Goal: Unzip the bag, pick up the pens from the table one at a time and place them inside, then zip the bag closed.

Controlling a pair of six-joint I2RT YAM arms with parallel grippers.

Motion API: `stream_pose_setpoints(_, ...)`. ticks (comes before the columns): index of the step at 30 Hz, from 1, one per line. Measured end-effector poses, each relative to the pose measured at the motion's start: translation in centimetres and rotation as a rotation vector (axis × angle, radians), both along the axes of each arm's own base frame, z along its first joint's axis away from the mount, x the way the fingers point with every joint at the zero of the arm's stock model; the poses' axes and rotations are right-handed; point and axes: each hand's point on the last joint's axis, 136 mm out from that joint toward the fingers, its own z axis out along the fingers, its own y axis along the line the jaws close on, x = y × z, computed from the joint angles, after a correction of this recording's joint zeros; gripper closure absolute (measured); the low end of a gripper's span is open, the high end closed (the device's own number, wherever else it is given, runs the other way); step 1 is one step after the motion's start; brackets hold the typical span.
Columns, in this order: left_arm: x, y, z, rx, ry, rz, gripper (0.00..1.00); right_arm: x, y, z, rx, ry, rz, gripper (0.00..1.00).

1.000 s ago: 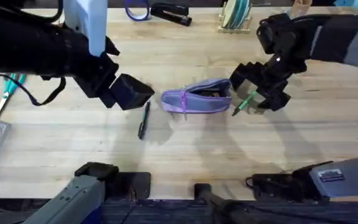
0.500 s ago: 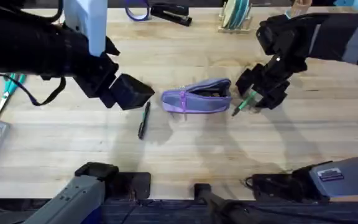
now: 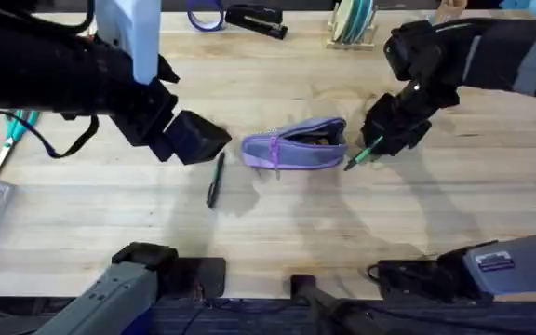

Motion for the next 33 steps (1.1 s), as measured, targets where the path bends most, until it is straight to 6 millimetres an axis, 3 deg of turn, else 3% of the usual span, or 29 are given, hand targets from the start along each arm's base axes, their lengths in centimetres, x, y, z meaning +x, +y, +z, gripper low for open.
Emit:
stream_pose_setpoints(17,0.0,0.0,0.0,0.0,0.0,0.0,0.007,-0.3,-0.1,0.6,-0.023,0.082,0.097,0.97)
stream_pose_setpoints(28,0.0,0.0,0.0,0.0,0.0,0.0,0.006,5.4,1.1,8.2,-0.011,-0.081,0.279,0.97)
stream_pose_setpoints(33,0.0,0.0,0.0,0.0,0.0,0.0,0.006,6.9,1.5,10.2,-0.02,-0.141,0.418,0.971)
